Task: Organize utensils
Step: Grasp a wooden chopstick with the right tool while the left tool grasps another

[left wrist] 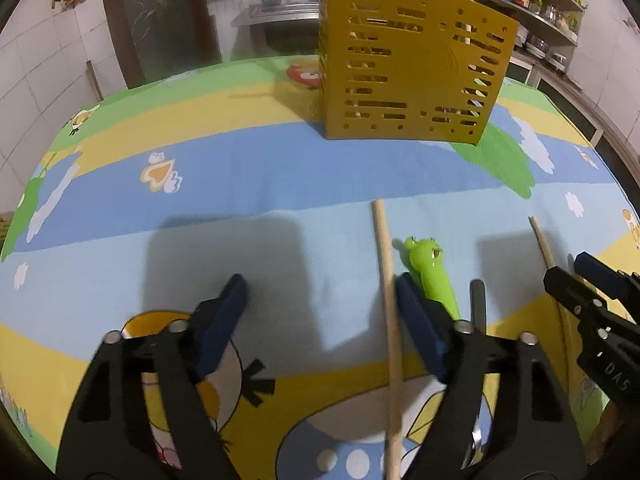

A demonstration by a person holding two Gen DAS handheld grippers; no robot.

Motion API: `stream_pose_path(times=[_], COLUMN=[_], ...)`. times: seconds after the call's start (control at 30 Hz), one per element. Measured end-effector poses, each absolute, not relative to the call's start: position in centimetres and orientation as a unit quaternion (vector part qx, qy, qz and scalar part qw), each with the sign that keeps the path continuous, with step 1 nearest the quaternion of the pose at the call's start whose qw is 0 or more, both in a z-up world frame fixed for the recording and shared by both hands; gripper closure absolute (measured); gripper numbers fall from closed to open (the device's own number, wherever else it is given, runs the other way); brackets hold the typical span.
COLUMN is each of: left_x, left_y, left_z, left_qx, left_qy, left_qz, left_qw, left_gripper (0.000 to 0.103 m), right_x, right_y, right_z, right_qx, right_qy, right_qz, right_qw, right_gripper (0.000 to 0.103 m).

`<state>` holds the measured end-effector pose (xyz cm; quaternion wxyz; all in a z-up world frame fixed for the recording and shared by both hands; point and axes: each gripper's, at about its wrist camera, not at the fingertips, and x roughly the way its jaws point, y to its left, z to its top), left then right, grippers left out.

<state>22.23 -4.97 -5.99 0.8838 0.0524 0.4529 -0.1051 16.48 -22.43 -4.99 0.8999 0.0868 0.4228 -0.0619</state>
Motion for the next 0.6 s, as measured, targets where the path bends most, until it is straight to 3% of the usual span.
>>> stream_pose_path(times=[0.07, 0.23, 0.33, 0.4, 0.5, 0.6], left_x=[22.5, 22.4, 22.6, 22.8, 22.9, 22.8], left_y=[-5.2, -6.3, -6.7, -6.6, -6.0, -5.0], left_z=[-5.9, -5.7, -5.6, -5.5, -5.5, -5.3], left_qx=[0.054, 0.065, 0.068, 0.064, 0.052, 0.027], left_qy=[0.453, 0.456, 0.462, 0.465, 0.465, 0.467], left_qz=[-0.105, -0.115, -0.121, -0.122, -0.122, -0.126], left_qw=[0.884, 0.880, 0.876, 0.874, 0.875, 0.875], left_gripper=[0.044, 0.064, 0.075, 0.085, 0.096, 0.098], right_x=[16.8, 17.7, 18.2, 18.5, 18.5, 17.9], right_y=[-22.4, -21.7, -21.5, -21.7, -22.0, -22.0], right_z=[-5.1, -5.5, -5.4, -5.4, -5.3, -5.1], right_qx=[0.088, 0.071, 0.068, 0.075, 0.091, 0.099], right_qy=[0.426, 0.438, 0.441, 0.442, 0.441, 0.433], right_qz=[-0.069, -0.085, -0.085, -0.085, -0.081, -0.076], right_qw=[0.898, 0.892, 0.891, 0.890, 0.889, 0.893], right_gripper=[0.051, 0.064, 0.075, 0.088, 0.096, 0.097])
